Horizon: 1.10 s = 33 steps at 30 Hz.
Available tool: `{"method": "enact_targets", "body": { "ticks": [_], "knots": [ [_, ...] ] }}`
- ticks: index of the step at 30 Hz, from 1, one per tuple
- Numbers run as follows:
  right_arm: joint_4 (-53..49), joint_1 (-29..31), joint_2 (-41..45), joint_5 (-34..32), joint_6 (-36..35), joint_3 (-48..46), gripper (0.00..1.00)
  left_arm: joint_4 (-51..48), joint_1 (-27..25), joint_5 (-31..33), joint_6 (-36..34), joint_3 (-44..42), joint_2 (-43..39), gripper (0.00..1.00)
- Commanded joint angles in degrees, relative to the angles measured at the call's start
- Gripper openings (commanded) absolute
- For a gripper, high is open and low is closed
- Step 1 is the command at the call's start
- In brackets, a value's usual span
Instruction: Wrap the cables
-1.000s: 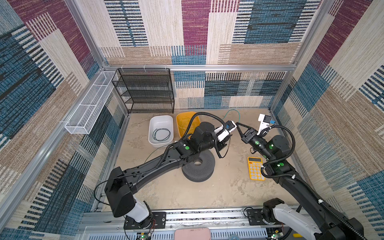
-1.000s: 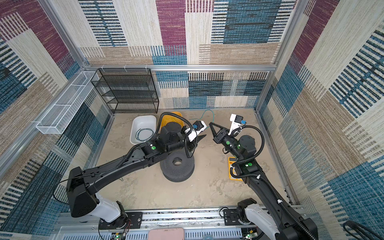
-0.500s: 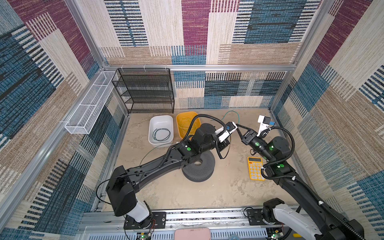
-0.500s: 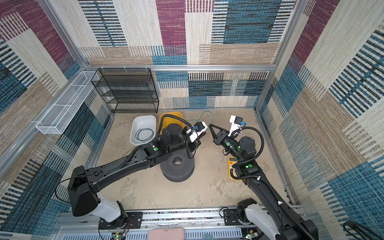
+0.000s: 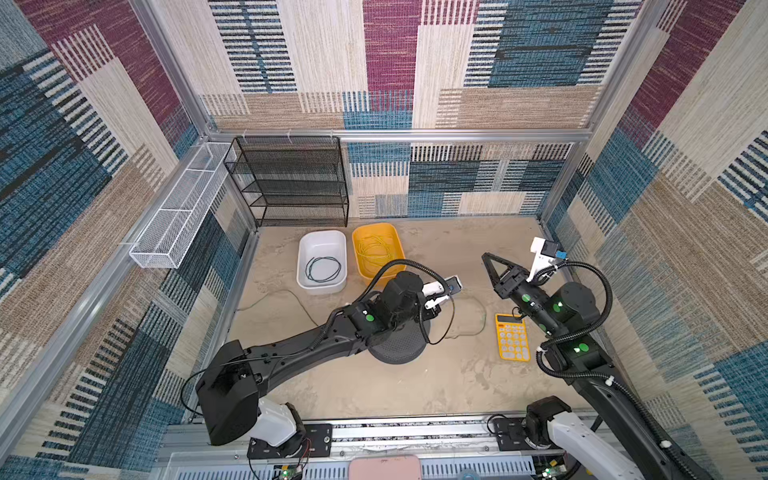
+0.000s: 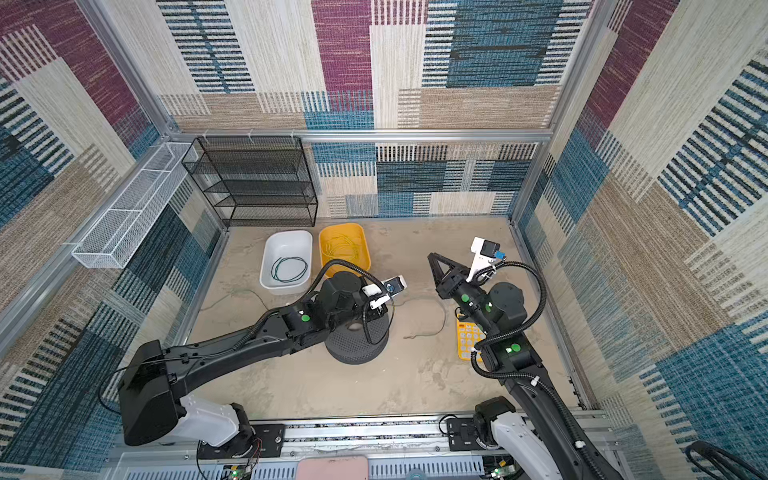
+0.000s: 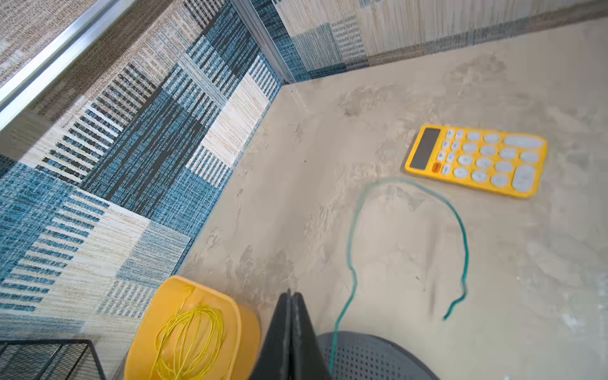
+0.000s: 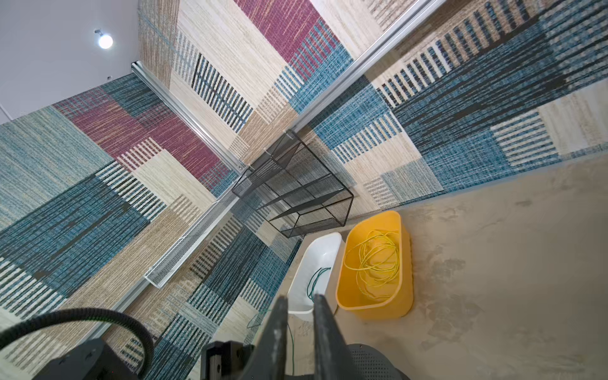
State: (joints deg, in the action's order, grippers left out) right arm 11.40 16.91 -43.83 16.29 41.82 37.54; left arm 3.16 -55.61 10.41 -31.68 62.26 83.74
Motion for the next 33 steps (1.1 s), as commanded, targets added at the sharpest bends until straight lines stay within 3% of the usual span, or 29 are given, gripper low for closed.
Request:
{"method": "enact_targets", "body": {
  "ticks": [1,5,9,12,14,15,17,20,23,26,33],
  "knots": [
    [3.16,0.01,-3.52,-1.70,2.06,-0.63,0.03,2.97,-0.10,1.94,-1.68,-0.99,-0.52,0.00],
    [0.99,-0.42,-8.08,-2.73,0.89,0.19,0.17,2.61,0.13,2.79,1.22,0.10,1.09,0.00],
    [-3.25,-0.64,-7.31,-8.23,1.44,-2.58,0.48,-2.31,0.72,2.82,4.27,5.59,4.95,0.00],
    [-7.78,-2.43,-6.42,-9.08,0.46,-4.88,0.62,-4.15,0.78,4.30,7.20,7.63,7.61,0.08],
    [-9.86,-4.27,-5.75,-7.13,0.19,-6.90,0.66,-2.14,0.90,5.66,10.76,5.55,7.20,0.11],
    [-10.65,-4.93,-5.24,-5.45,-0.56,-8.06,0.66,-1.38,0.95,5.07,12.65,4.10,6.46,0.17],
    [-12.03,-4.95,-4.11,-1.87,-1.06,-10.33,0.67,-0.83,1.02,4.50,15.40,2.66,6.12,0.41],
    [-11.35,-4.96,-2.16,4.62,0.56,-15.67,0.69,-5.35,1.37,3.44,15.80,7.12,10.65,0.51],
    [-12.87,-4.95,0.73,2.79,1.55,-19.78,0.70,-14.44,3.27,-2.98,14.83,16.74,17.90,0.52],
    [-14.16,-5.17,2.76,0.93,1.28,-21.33,0.72,-22.98,5.24,-13.22,12.64,25.54,24.58,0.52],
    [-16.45,-6.68,3.04,-0.91,-0.54,-19.88,0.74,-39.95,5.58,-18.85,3.63,39.56,34.01,0.51]
  ]
}}
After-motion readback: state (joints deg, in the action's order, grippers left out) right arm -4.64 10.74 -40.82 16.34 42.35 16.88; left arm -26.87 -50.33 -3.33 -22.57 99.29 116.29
